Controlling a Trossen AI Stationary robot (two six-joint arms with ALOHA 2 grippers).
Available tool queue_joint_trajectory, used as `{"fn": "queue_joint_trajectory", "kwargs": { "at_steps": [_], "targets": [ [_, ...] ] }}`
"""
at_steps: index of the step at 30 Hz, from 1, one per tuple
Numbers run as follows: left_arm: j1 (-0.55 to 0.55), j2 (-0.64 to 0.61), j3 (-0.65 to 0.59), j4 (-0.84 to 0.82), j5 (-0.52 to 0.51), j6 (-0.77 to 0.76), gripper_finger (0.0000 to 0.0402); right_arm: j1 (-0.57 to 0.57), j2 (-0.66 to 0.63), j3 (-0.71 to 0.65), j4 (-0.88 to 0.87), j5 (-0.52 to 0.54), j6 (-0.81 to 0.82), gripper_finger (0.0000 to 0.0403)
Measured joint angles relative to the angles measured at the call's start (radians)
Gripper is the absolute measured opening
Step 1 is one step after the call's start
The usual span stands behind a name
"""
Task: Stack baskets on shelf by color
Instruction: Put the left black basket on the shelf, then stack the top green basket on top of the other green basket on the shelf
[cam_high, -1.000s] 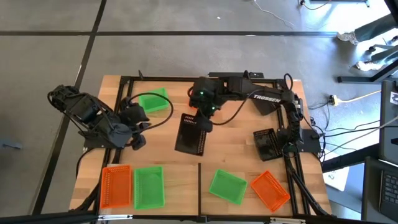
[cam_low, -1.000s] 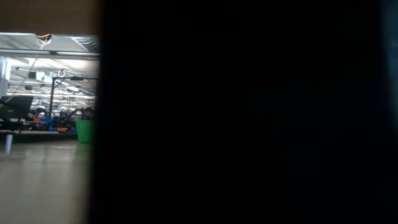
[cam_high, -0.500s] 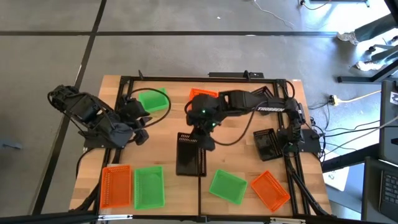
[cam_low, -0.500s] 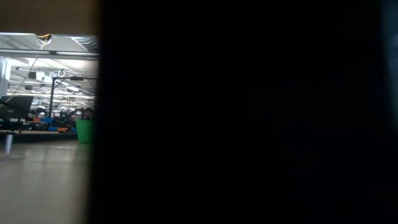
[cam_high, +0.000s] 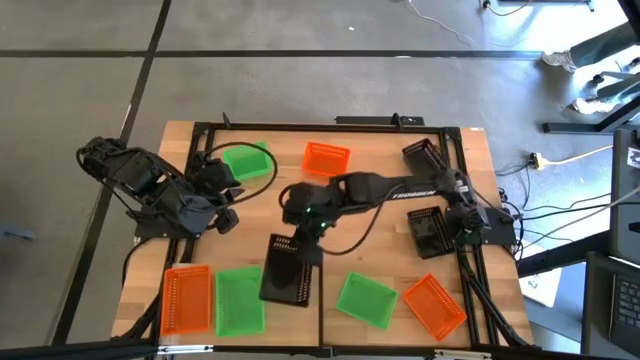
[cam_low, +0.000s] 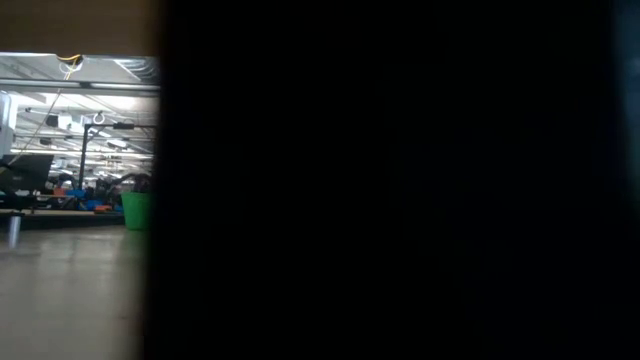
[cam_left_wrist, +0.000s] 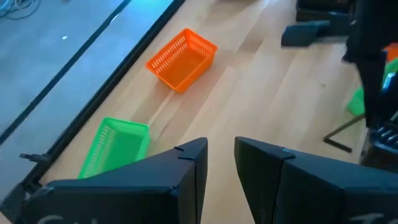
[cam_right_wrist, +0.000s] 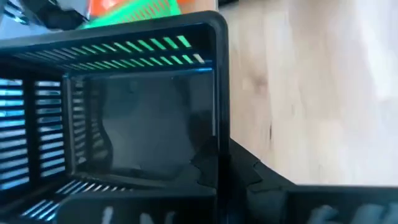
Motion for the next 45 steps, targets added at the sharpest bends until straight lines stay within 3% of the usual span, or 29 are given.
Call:
{"fn": "queue_joint_trajectory", "kwargs": {
  "at_steps": [23, 45],
  "targets": [
    [-0.006, 0.000, 0.000, 0.000, 0.002, 0.032, 0.0073, 0.085, 0.070, -0.002, -0.078, 0.042, 0.006, 0.0002],
    [-0.006, 0.000, 0.000, 0.000, 0.018, 0.030, 0.0073, 0.097, 0.069, -0.002, -0.073, 0.036, -0.055, 0.0093]
  ]
}}
